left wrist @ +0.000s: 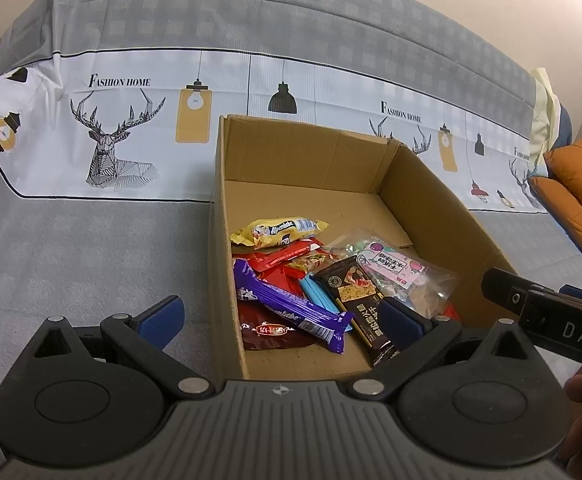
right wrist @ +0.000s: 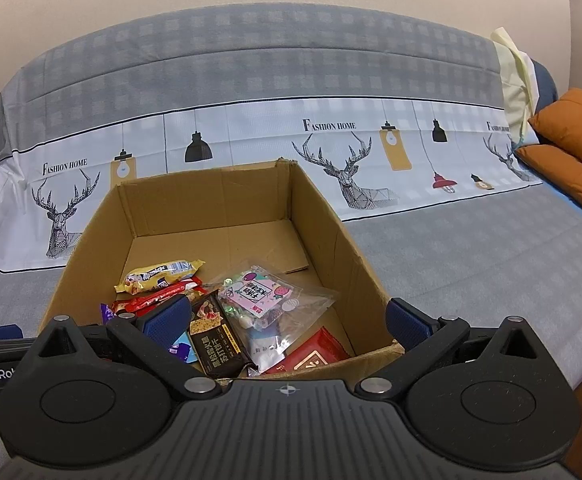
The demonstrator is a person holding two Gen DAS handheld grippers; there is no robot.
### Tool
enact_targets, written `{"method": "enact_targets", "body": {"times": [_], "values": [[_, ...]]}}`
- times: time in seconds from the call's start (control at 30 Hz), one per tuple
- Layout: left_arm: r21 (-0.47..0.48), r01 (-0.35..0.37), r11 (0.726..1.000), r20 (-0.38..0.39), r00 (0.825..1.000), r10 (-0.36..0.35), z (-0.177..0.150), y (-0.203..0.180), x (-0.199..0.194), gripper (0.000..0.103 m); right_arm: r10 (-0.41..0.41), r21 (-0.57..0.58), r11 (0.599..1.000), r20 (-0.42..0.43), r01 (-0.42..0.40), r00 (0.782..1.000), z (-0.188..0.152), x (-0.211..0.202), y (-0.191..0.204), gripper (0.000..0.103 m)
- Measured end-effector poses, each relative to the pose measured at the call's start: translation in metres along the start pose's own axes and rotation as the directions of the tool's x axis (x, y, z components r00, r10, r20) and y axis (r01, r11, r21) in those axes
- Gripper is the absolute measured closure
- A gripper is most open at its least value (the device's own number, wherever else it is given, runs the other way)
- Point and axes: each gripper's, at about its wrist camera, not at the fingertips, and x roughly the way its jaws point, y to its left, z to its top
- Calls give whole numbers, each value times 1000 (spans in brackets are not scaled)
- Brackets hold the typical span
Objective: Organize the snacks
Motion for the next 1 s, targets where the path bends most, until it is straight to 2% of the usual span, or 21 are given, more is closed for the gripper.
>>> {"method": "enact_targets", "body": {"times": [1.0], "values": [[-3, 4, 1000, -10, 1000, -4, 0, 0, 2, 0, -8, 12, 1000, -6, 8, 1000, -3, -1, 1, 0]]}}
